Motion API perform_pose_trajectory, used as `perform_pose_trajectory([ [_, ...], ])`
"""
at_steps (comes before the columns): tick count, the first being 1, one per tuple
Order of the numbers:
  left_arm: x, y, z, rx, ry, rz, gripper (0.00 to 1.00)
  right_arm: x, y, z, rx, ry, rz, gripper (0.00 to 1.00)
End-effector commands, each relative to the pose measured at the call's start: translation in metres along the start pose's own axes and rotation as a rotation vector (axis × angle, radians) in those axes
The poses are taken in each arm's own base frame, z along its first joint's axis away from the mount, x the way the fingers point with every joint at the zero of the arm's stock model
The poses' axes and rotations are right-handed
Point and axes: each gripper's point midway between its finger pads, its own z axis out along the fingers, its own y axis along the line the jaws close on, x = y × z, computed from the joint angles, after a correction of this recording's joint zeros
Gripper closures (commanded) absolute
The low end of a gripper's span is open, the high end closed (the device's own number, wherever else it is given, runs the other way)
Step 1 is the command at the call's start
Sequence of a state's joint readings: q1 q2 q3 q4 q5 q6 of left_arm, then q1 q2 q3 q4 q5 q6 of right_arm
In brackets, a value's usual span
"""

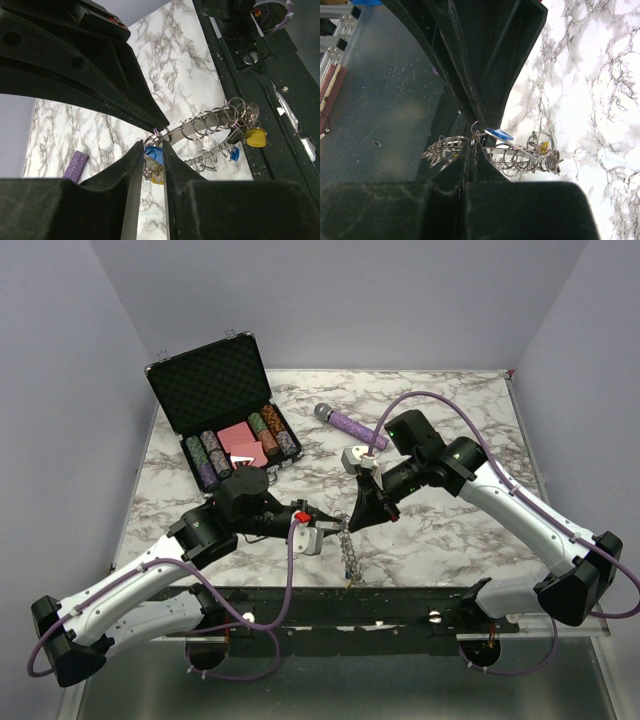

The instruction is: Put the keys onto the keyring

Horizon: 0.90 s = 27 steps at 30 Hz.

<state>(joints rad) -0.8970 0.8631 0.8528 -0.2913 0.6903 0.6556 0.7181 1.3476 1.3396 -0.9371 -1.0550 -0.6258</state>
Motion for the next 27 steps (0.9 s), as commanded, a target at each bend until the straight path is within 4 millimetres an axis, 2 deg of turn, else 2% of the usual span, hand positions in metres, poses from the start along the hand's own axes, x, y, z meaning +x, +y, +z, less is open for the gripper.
perform_pose_trajectory([
  [1,-0.013,0.0,-0.001,0.036,-0.026,0.033,0.74,-0.003,0.003,0.001,-0.022,-0.02,0.009,1.0],
  [5,-0.011,-0.003,0.0,0.048,-0.021,0.031,0.84,-0.004,0.004,0.001,-0.025,-0.023,0.012,1.0],
  [14,-0.005,-0.007,0.0,0.069,0.005,0.032,0.94,-0.005,0.004,0.001,-0.026,-0.027,0.022,1.0],
  [17,-0.003,-0.009,-0.001,0.073,0.014,0.039,0.99,-0.004,0.005,0.001,-0.029,-0.028,0.028,1.0],
  [27,0.003,-0.024,-0.002,0.092,0.02,0.055,1.0,-0.007,0.006,0.002,-0.04,-0.05,0.066,1.0],
])
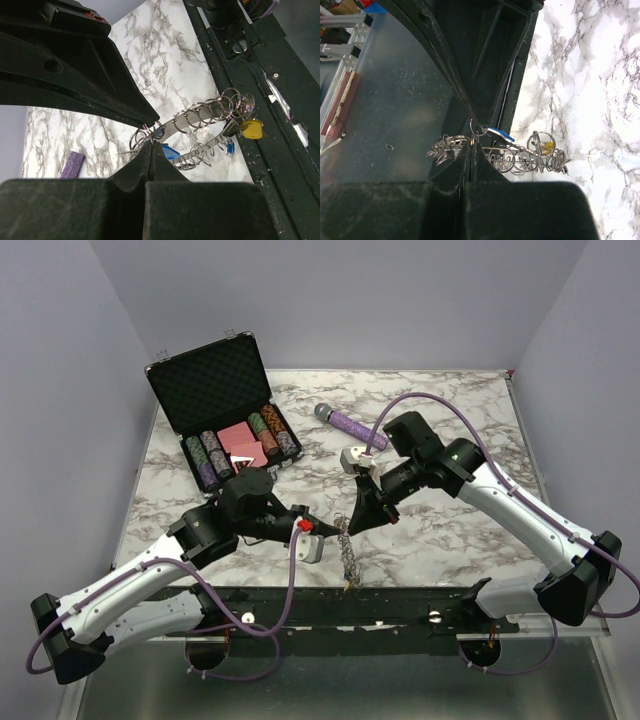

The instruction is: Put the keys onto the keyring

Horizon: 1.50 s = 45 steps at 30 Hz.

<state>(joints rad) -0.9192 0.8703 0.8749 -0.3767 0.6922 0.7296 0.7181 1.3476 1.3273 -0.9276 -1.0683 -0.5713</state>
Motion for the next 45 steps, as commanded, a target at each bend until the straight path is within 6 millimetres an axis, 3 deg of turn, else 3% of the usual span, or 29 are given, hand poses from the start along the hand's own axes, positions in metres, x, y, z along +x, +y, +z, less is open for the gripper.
perform_pose_trajectory([
  [1,0.001,-0.015,-0.001,0.038,-0.005,0.019,1.0,-0.008,0.003,0.001,-0.03,-0.046,0.011,1.0],
  [14,0.008,-0.03,0.011,0.029,-0.029,0.029,1.0,-0.007,0.001,0.0,-0.042,-0.071,0.065,1.0],
  [45,0.015,-0.016,0.031,-0.345,-0.057,-0.004,1.0,-0.002,-0.008,-0.007,-0.038,-0.175,0.24,1.0],
])
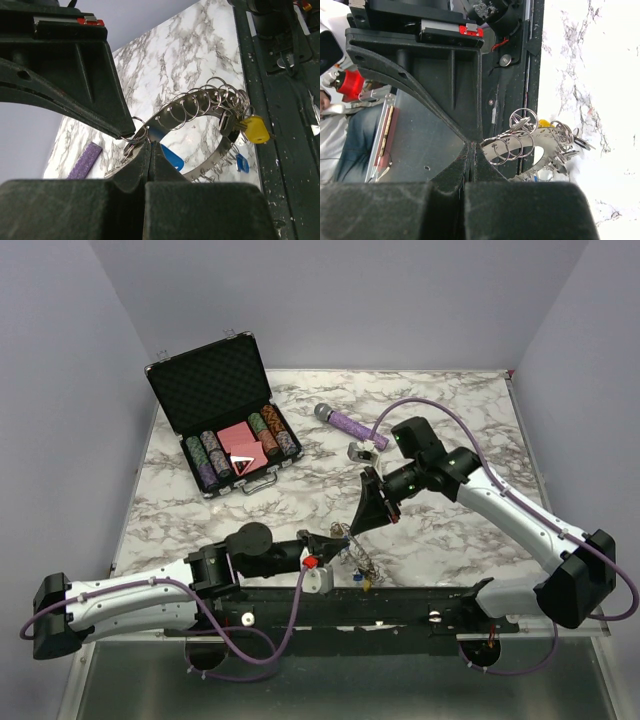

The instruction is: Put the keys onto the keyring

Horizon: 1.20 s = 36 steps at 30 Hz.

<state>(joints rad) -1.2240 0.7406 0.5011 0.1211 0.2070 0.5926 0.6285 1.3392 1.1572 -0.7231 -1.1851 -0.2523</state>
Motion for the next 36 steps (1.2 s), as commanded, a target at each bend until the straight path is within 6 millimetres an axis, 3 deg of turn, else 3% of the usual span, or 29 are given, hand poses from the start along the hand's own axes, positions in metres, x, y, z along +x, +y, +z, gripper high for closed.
perform_pose_trajectory([
  [1,-0.007,0.006,0.005,-0.09,-0.024,-0.06,1.0,-0.018,0.008,-0.006,-0.025,-0.073,-0.065,1.0],
  [3,-0.006,0.004,0.007,-0.104,-0.028,-0.096,0.97,-0.018,0.007,-0.007,-0.022,-0.082,-0.056,1.0],
  [11,-0.023,0.024,-0.011,-0.26,-0.136,-0.289,0.58,-0.017,0.012,-0.012,-0.023,-0.115,-0.066,1.0],
  [17,-0.041,0.045,-0.037,-0.373,-0.223,-0.479,0.44,-0.016,0.02,-0.016,-0.032,-0.145,-0.118,1.0],
  [23,-0.061,0.052,-0.042,-0.347,-0.27,-0.718,0.4,-0.02,0.035,-0.02,-0.069,-0.176,-0.218,1.0],
  [30,-0.057,0.046,-0.034,-0.22,-0.236,-0.802,0.34,-0.015,0.046,-0.022,-0.093,-0.187,-0.283,1.0],
  [36,-0.065,0.048,-0.023,-0.071,-0.242,-0.78,0.28,-0.012,0.046,-0.022,-0.098,-0.19,-0.328,1.0],
])
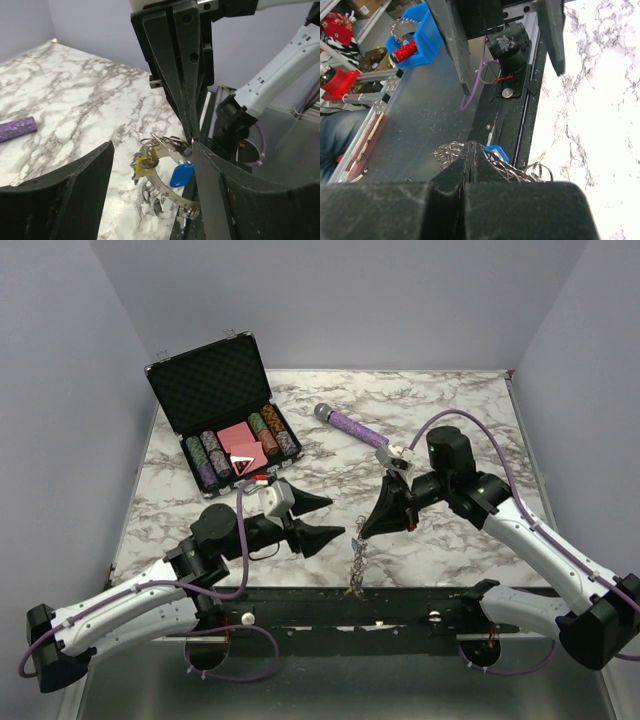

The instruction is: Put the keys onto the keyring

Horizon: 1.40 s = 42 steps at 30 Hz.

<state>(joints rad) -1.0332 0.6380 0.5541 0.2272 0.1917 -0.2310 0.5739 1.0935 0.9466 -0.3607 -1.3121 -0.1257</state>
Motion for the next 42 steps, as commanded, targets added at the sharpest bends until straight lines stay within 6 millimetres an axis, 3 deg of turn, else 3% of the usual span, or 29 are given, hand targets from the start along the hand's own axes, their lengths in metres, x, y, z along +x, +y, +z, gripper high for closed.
perform_pose_trajectory([
  [1,-0.003,-0.028,0.004,0.21,0.041,-0.034,0.29,-0.004,0.01,-0.002,-0.056,-0.021,-0.088,1.0],
  [10,0.016,-0.036,0.006,0.331,0.042,-0.055,0.4,-0.008,0.001,-0.003,-0.043,-0.023,-0.121,1.0],
  [25,0.028,-0.026,0.023,0.309,0.02,-0.113,0.59,-0.007,-0.005,-0.003,-0.03,-0.02,-0.1,1.0],
  [42,0.041,-0.021,0.026,0.276,0.071,-0.169,0.69,-0.008,-0.008,-0.003,-0.016,-0.024,-0.093,1.0],
])
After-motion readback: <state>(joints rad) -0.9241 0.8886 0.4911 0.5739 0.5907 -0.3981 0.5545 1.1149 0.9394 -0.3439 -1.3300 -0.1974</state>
